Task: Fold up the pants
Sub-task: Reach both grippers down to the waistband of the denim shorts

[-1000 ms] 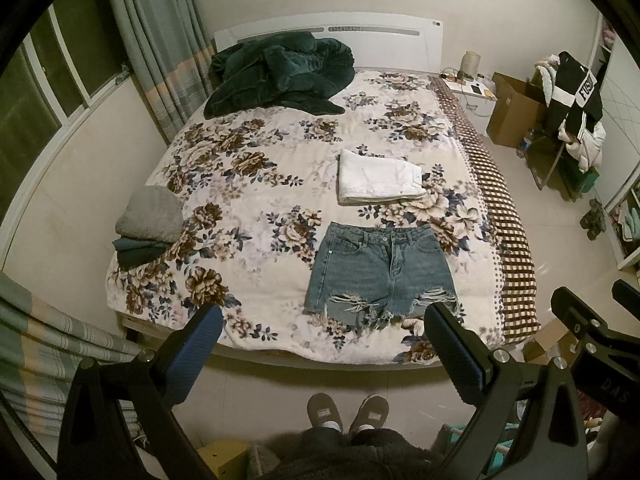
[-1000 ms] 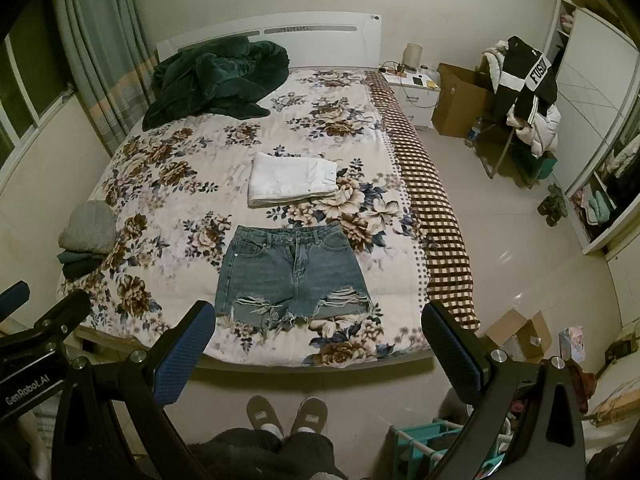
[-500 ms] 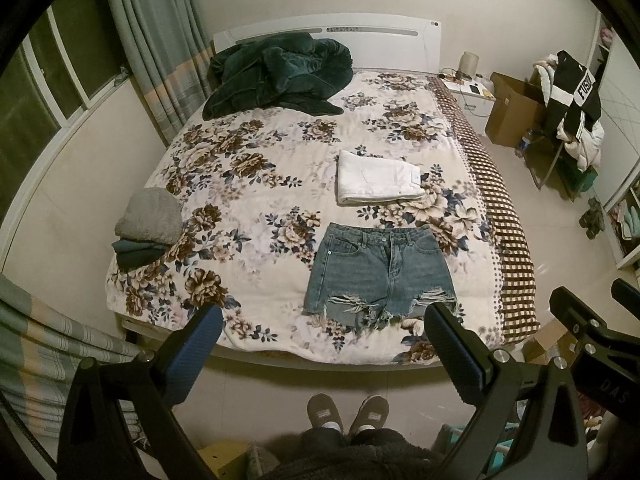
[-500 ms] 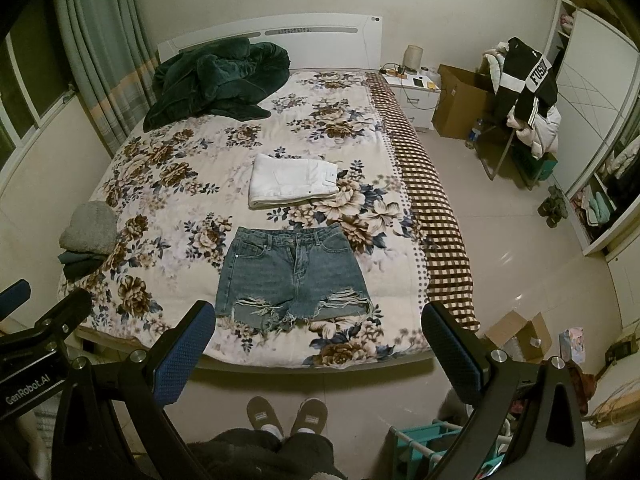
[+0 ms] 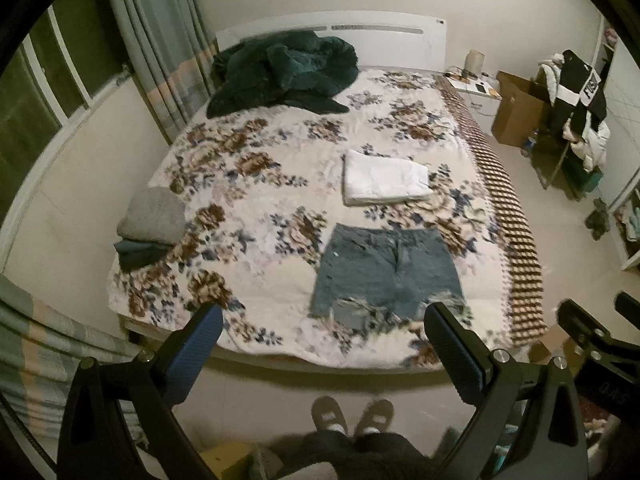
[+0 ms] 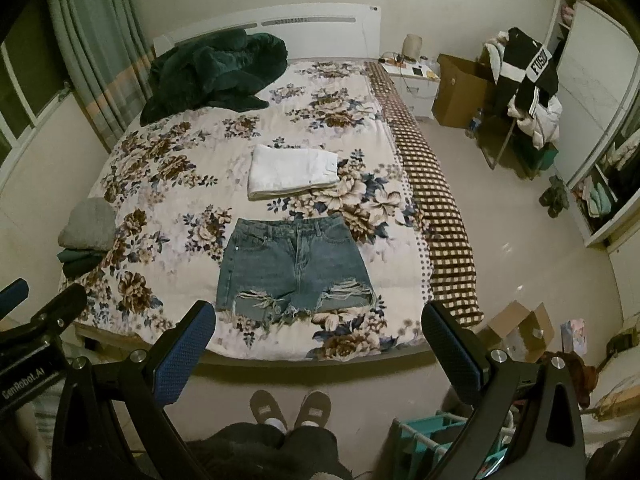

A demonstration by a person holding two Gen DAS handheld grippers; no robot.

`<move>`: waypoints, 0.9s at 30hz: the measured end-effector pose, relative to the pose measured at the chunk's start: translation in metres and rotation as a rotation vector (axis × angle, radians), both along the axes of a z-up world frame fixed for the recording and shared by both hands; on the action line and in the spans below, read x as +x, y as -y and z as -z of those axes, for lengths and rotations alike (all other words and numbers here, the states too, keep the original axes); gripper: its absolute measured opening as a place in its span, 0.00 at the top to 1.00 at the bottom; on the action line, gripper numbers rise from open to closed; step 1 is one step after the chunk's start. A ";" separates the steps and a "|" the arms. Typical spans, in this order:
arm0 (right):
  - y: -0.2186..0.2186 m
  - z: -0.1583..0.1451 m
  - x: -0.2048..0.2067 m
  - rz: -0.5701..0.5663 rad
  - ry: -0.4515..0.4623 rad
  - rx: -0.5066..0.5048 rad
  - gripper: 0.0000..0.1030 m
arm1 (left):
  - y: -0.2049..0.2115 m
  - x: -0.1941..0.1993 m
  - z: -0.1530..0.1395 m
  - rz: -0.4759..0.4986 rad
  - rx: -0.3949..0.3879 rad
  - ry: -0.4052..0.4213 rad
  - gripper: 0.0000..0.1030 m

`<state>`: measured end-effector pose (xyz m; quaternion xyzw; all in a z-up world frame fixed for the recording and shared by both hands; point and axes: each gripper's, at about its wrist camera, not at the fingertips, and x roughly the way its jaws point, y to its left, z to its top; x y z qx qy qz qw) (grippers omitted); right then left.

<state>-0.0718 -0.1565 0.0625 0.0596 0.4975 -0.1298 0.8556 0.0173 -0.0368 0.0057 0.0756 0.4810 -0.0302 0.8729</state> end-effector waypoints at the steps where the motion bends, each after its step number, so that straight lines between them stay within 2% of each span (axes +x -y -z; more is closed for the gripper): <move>1: 0.001 0.006 -0.001 0.003 -0.002 0.002 0.00 | -0.004 0.005 0.008 -0.005 0.003 0.010 0.00; 8: 0.035 0.075 0.044 0.077 -0.054 0.023 0.00 | -0.014 0.053 0.057 -0.033 0.044 0.031 0.00; 12: 0.058 0.116 0.080 0.089 -0.091 0.013 0.00 | 0.002 0.083 0.098 -0.034 0.078 -0.023 0.00; 16: 0.099 0.167 0.124 0.087 -0.142 0.057 0.00 | 0.033 0.108 0.144 -0.037 0.134 -0.078 0.00; 20: 0.147 0.218 0.163 0.067 -0.192 0.120 0.00 | 0.077 0.127 0.200 -0.067 0.150 -0.149 0.00; 27: 0.270 0.350 0.246 -0.013 -0.329 0.227 0.00 | 0.192 0.149 0.345 -0.134 0.103 -0.347 0.00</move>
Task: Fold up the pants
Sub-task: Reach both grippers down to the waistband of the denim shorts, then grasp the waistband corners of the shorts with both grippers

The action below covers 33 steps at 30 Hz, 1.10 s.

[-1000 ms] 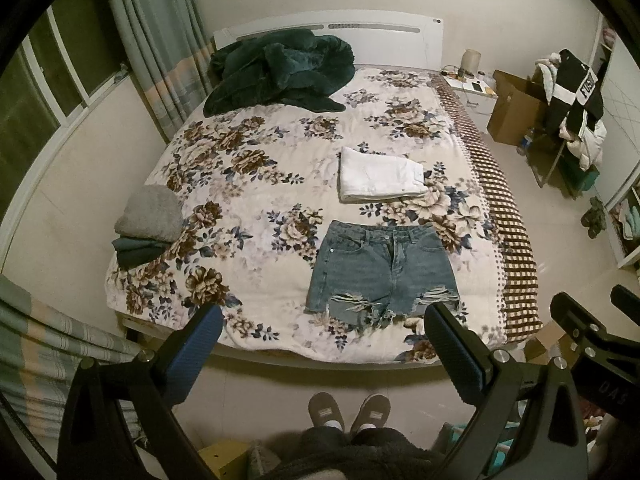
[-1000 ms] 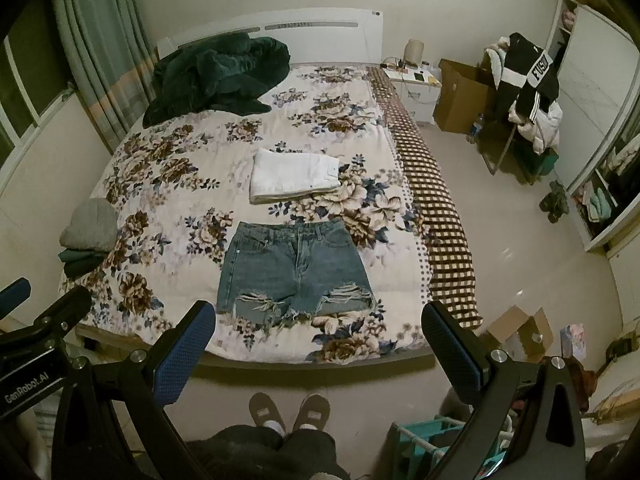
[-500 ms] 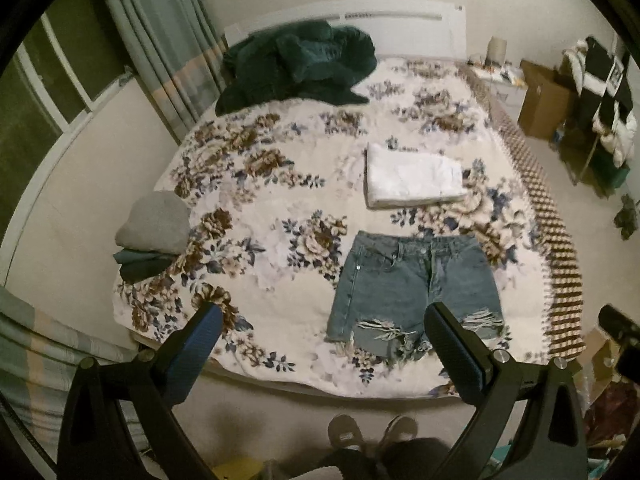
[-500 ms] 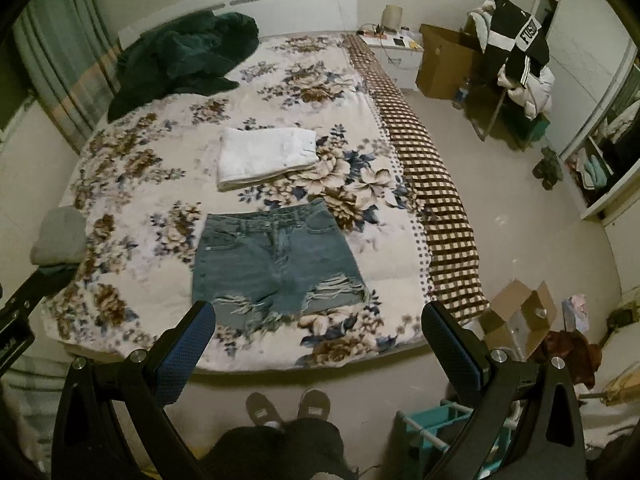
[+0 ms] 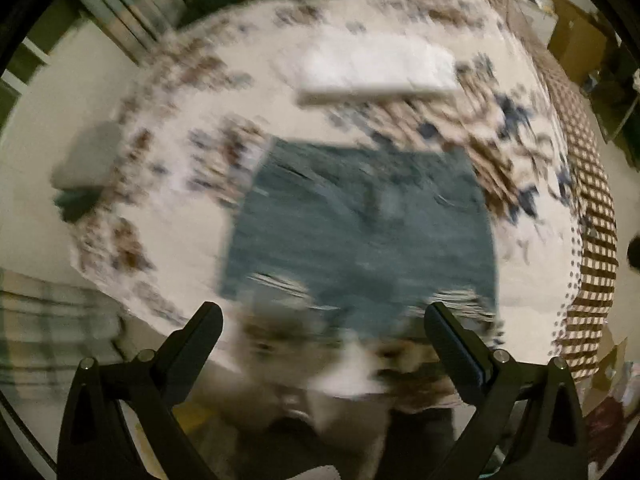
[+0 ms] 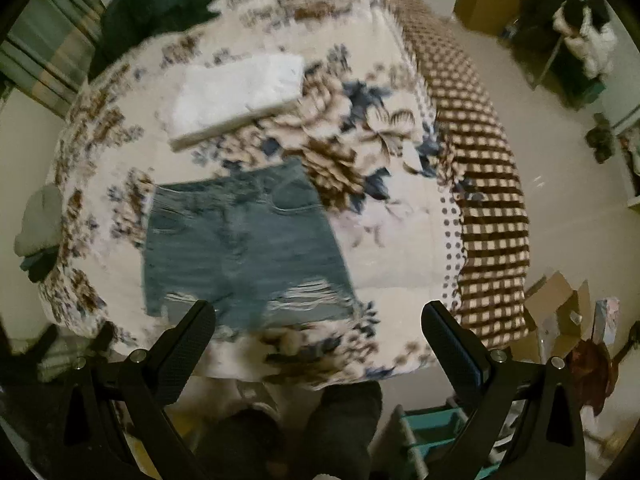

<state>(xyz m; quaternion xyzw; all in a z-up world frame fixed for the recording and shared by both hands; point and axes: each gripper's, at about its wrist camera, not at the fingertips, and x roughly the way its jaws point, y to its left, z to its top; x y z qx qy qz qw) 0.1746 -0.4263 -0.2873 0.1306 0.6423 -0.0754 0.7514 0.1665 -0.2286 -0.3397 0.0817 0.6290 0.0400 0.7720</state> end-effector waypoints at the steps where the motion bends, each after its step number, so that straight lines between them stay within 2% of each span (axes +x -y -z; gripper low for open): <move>1: 0.013 0.014 0.009 -0.010 -0.017 0.008 0.00 | 0.014 0.001 0.017 -0.007 -0.009 -0.022 0.00; 2: 0.035 0.038 0.022 -0.028 -0.039 0.006 0.00 | 0.031 0.003 0.040 -0.010 -0.021 -0.055 0.00; 5: 0.077 0.082 0.040 -0.060 -0.080 0.002 0.00 | 0.078 0.002 0.096 0.003 -0.055 -0.134 0.00; 9: 0.120 0.144 0.067 -0.101 -0.141 0.020 0.00 | 0.133 -0.004 0.160 0.071 -0.021 -0.181 0.00; 11: 0.125 0.165 0.075 -0.117 -0.166 0.055 0.00 | 0.149 -0.011 0.190 0.098 0.005 -0.214 0.00; 13: 0.127 0.191 0.089 -0.147 -0.181 0.095 0.00 | 0.155 -0.015 0.207 0.105 0.023 -0.217 0.09; 14: 0.123 0.200 0.095 -0.164 -0.184 0.120 0.00 | 0.154 -0.018 0.213 0.103 0.031 -0.216 0.28; 15: 0.116 0.208 0.101 -0.182 -0.185 0.145 0.00 | 0.152 -0.019 0.218 0.094 0.028 -0.217 0.47; 17: 0.100 0.222 0.110 -0.222 -0.191 0.192 0.00 | 0.142 -0.021 0.218 0.069 -0.027 -0.203 0.59; 18: 0.090 0.234 0.120 -0.252 -0.195 0.224 0.00 | 0.137 -0.022 0.214 0.058 -0.052 -0.181 0.74; 20: 0.072 0.251 0.132 -0.283 -0.206 0.258 0.00 | 0.127 -0.023 0.202 0.054 -0.072 -0.143 0.94; 25: 0.036 0.296 0.169 -0.273 -0.241 0.389 0.00 | 0.095 -0.022 0.176 0.011 -0.132 -0.104 0.95; 27: 0.024 0.305 0.180 -0.255 -0.226 0.437 0.05 | 0.079 -0.021 0.162 -0.016 -0.154 -0.080 0.96; 28: 0.020 0.307 0.183 -0.254 -0.213 0.451 0.17 | 0.071 -0.021 0.155 -0.029 -0.163 -0.070 0.96; 29: 0.013 0.307 0.187 -0.257 -0.202 0.447 0.41 | 0.070 -0.024 0.151 -0.042 -0.172 -0.061 0.96; 30: 0.008 0.307 0.188 -0.261 -0.200 0.432 0.70 | 0.059 -0.024 0.142 -0.064 -0.187 -0.050 0.96; 31: 0.006 0.306 0.191 -0.262 -0.194 0.410 0.80 | 0.052 -0.023 0.136 -0.079 -0.198 -0.044 0.96; 33: 0.000 0.297 0.191 -0.262 -0.159 0.362 0.92 | 0.032 -0.022 0.117 -0.121 -0.234 -0.030 0.96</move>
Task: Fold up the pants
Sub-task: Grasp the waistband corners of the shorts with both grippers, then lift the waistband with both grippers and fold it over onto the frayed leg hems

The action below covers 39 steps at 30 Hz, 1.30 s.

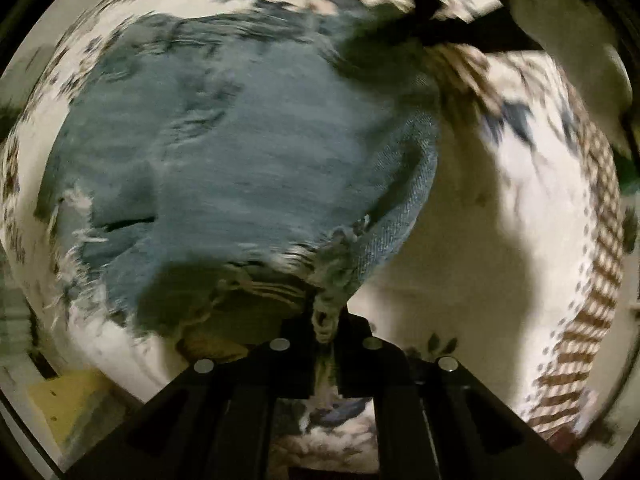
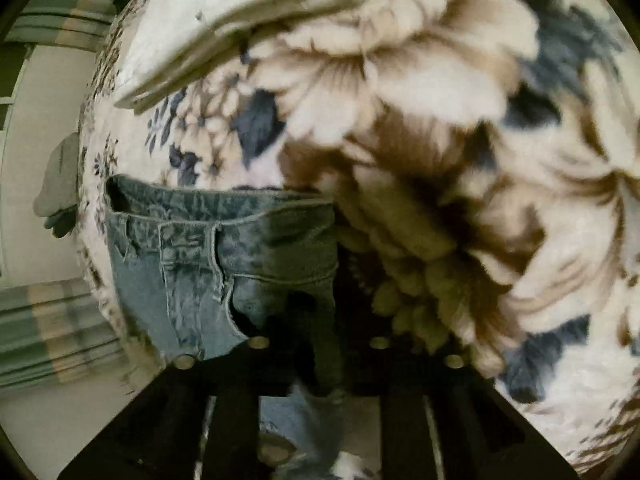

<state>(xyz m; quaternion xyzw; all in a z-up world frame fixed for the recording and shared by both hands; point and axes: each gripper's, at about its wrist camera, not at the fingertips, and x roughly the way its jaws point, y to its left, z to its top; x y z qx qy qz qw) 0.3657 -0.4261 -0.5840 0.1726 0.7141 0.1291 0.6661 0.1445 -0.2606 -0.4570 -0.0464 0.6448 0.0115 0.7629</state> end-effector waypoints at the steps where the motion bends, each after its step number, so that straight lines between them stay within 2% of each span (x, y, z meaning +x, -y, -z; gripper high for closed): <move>1: -0.001 -0.005 -0.001 0.001 0.011 -0.012 0.92 | -0.009 0.001 -0.009 -0.014 -0.010 0.010 0.96; 6: -0.021 -0.062 -0.006 0.004 0.076 -0.029 0.94 | -0.080 -0.001 -0.062 -0.090 -0.061 0.076 0.96; 9: -0.043 -0.100 -0.006 -0.009 0.105 -0.035 0.94 | -0.126 -0.012 -0.077 -0.155 -0.071 0.120 0.96; 10: -0.048 -0.109 -0.006 -0.017 0.113 -0.039 0.94 | -0.121 -0.014 -0.067 -0.173 -0.069 0.131 0.96; 11: -0.060 -0.121 -0.005 -0.028 0.123 -0.042 0.95 | -0.132 -0.012 -0.066 -0.196 -0.068 0.140 0.96; 14: -0.113 -0.153 0.002 -0.082 0.150 -0.048 0.95 | -0.174 -0.006 -0.077 -0.270 -0.060 0.169 0.96; 19: -0.206 -0.171 0.019 -0.176 0.173 -0.073 0.95 | -0.233 0.004 -0.074 -0.373 -0.037 0.195 0.96; 23: -0.286 -0.160 0.039 -0.247 0.179 -0.118 0.95 | -0.280 0.013 -0.054 -0.445 -0.037 0.182 0.96; 30: -0.389 -0.094 0.060 -0.351 0.125 -0.220 0.95 | -0.330 0.015 0.002 -0.543 -0.062 0.109 0.96; 36: -0.434 -0.047 0.061 -0.425 0.086 -0.305 0.94 | -0.348 0.016 0.043 -0.598 -0.128 0.036 0.94; 39: -0.439 -0.034 0.064 -0.435 0.053 -0.312 0.92 | -0.354 0.012 0.042 -0.652 -0.166 0.072 0.92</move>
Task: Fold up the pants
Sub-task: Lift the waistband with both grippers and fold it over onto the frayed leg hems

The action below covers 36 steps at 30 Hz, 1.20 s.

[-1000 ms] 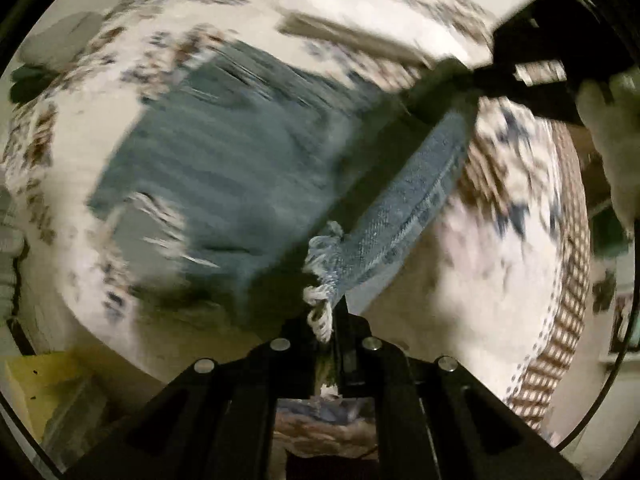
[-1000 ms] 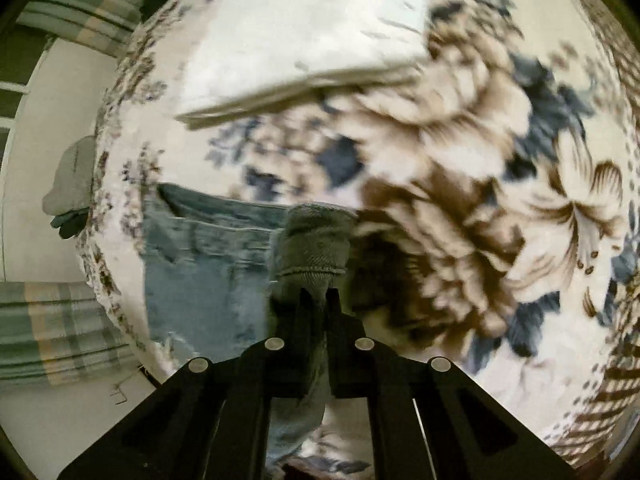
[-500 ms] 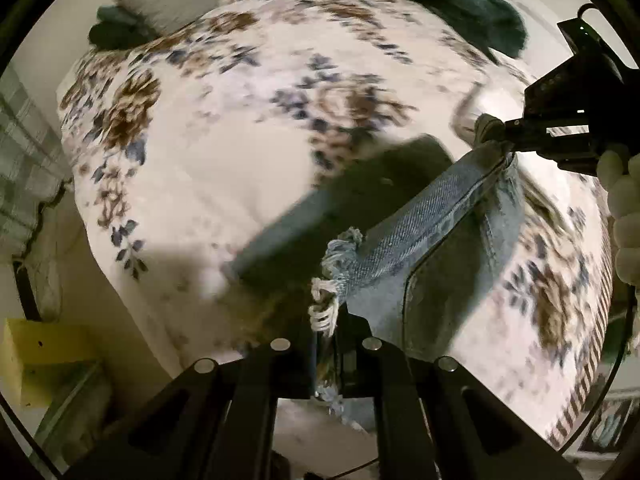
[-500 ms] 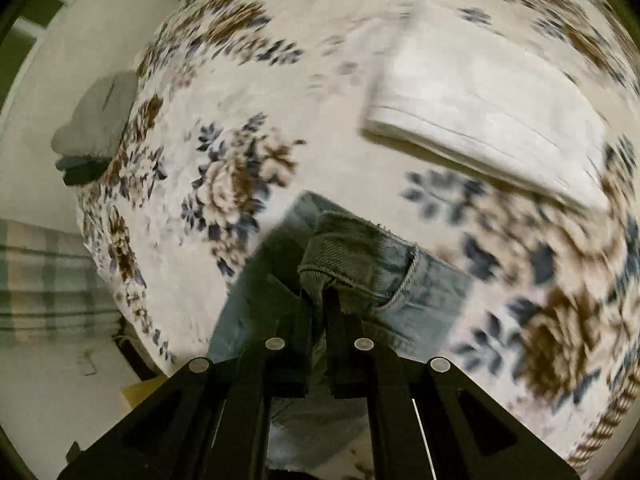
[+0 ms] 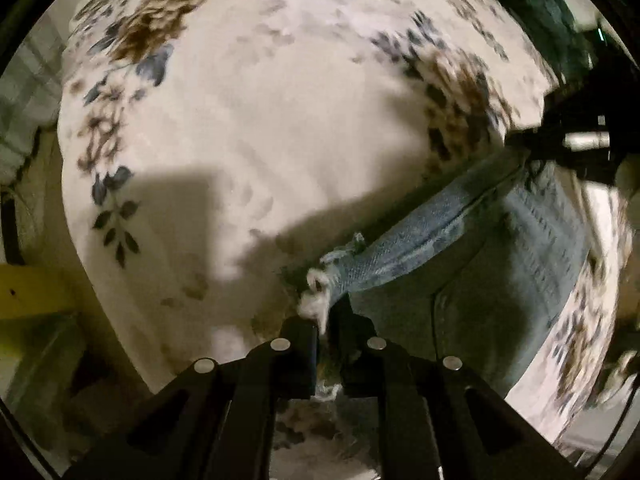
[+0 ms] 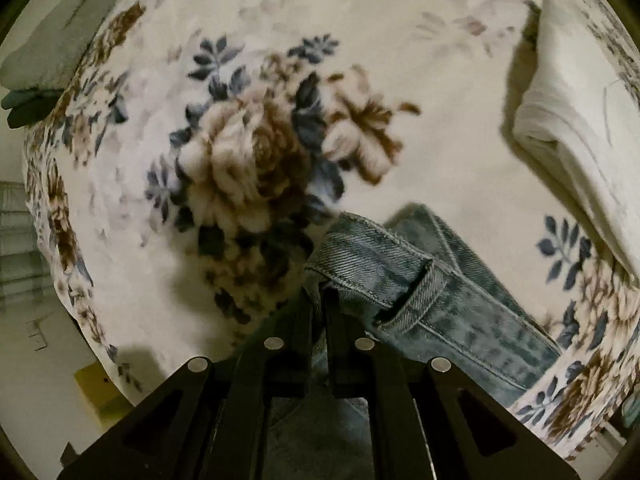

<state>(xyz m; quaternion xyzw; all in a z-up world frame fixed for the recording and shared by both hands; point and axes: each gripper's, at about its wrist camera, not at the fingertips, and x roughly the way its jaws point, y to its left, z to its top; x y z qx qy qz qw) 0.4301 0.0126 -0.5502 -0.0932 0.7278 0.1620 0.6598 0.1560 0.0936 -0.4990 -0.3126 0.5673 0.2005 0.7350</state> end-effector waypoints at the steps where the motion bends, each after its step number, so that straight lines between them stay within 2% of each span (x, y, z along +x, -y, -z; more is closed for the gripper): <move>1: 0.000 0.002 0.002 0.006 -0.008 0.006 0.88 | -0.002 -0.002 -0.003 -0.014 -0.006 0.017 0.91; 2: 0.003 0.001 0.003 0.020 -0.027 0.035 0.78 | -0.004 -0.004 -0.005 -0.025 -0.011 0.025 0.81; 3: 0.008 -0.002 0.004 0.034 -0.057 0.087 0.63 | -0.006 -0.006 -0.007 -0.040 -0.020 0.036 0.60; 4: 0.009 -0.005 0.004 0.037 -0.068 0.108 0.56 | -0.007 -0.010 -0.010 -0.059 -0.029 0.049 0.45; 5: 0.016 -0.012 0.003 0.039 -0.077 0.148 0.47 | -0.007 -0.014 -0.013 -0.079 -0.034 0.056 0.19; 6: 0.022 -0.017 0.001 0.040 -0.079 0.173 0.40 | -0.006 -0.021 -0.018 -0.107 -0.037 0.069 0.16; 7: 0.031 -0.025 -0.002 0.041 -0.075 0.204 0.37 | -0.005 -0.027 -0.022 -0.127 -0.040 0.079 0.16; 9: 0.050 -0.037 -0.009 0.046 -0.070 0.246 0.19 | 0.005 -0.044 -0.031 -0.187 -0.048 0.095 0.16; 11: 0.081 -0.048 -0.018 0.063 -0.068 0.284 0.08 | 0.017 -0.058 -0.033 -0.257 -0.096 0.109 0.16; 14: 0.122 -0.056 -0.030 0.078 -0.055 0.284 0.07 | 0.051 -0.077 -0.026 -0.381 -0.229 0.128 0.16; 17: 0.175 -0.054 -0.045 0.074 -0.065 0.274 0.07 | 0.098 -0.088 -0.001 -0.510 -0.408 0.129 0.16; 21: 0.224 -0.031 -0.053 0.068 -0.107 0.266 0.07 | 0.149 -0.089 0.034 -0.668 -0.627 0.148 0.16; 22: 0.231 -0.025 -0.055 0.065 -0.115 0.273 0.07 | 0.156 -0.085 0.040 -0.693 -0.656 0.164 0.16; 25: 0.246 -0.008 -0.054 0.054 -0.148 0.316 0.07 | 0.168 -0.071 0.054 -0.769 -0.678 0.226 0.16; 29: 0.245 0.014 -0.044 0.067 -0.196 0.405 0.07 | 0.160 -0.060 0.070 -0.919 -0.644 0.305 0.16; 33: 0.232 0.028 -0.032 0.074 -0.218 0.482 0.07 | 0.146 -0.062 0.085 -1.057 -0.628 0.309 0.16; 36: 0.219 0.038 -0.024 0.091 -0.230 0.531 0.07 | 0.140 -0.058 0.088 -1.117 -0.631 0.307 0.16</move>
